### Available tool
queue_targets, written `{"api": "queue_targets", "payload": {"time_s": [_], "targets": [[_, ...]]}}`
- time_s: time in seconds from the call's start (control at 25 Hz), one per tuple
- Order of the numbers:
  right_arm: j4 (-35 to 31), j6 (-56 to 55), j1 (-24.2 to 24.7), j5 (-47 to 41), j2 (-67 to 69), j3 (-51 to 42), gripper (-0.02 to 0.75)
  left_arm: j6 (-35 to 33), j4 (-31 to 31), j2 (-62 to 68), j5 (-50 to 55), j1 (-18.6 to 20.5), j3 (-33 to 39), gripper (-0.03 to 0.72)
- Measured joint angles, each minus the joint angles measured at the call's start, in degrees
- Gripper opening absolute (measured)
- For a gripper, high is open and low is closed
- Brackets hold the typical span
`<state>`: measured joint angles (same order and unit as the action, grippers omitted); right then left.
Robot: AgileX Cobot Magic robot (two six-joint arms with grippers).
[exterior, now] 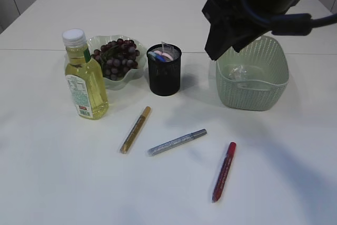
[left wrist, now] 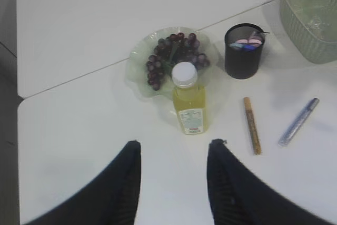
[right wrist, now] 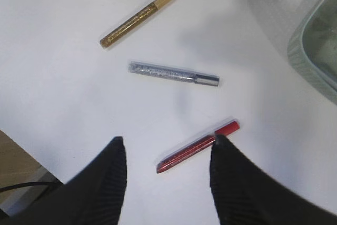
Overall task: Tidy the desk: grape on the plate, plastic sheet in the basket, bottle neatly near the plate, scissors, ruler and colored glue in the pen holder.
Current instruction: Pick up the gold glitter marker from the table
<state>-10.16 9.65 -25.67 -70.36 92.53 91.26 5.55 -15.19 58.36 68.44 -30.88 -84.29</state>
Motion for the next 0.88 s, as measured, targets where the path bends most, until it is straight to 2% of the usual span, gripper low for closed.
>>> {"api": "queue_targets", "payload": {"time_s": [0.24, 0.32, 0.44, 0.56, 0.68, 0.88], "targets": [[-0.9, -5.3, 0.0, -0.7, 0.0, 0.0, 0.405, 0.0, 4.0, 0.6, -0.1, 0.0, 0.0, 0.308], [1.6, -7.8, 0.0, -0.8, 0.0, 0.0, 0.405, 0.0, 5.0, 0.7, -0.7, 0.0, 0.0, 0.308], [9.0, -11.0, 0.0, -0.9, -0.1, 0.0, 0.405, 0.0, 6.2, 0.8, -1.4, 0.0, 0.0, 0.308], [11.9, -11.6, 0.5, -0.9, -1.6, -1.1, 0.405, -0.5, 7.8, 2.3, -1.5, 0.0, 0.0, 0.308], [11.9, -11.6, 2.0, -0.9, -4.4, -5.3, 0.405, -2.2, 10.3, 4.9, -1.6, 0.0, 0.0, 0.308], [12.6, -11.7, 8.4, -0.9, -10.7, -16.8, 0.405, -3.9, 12.1, 9.8, -1.9, 0.0, 0.0, 0.308]]}}
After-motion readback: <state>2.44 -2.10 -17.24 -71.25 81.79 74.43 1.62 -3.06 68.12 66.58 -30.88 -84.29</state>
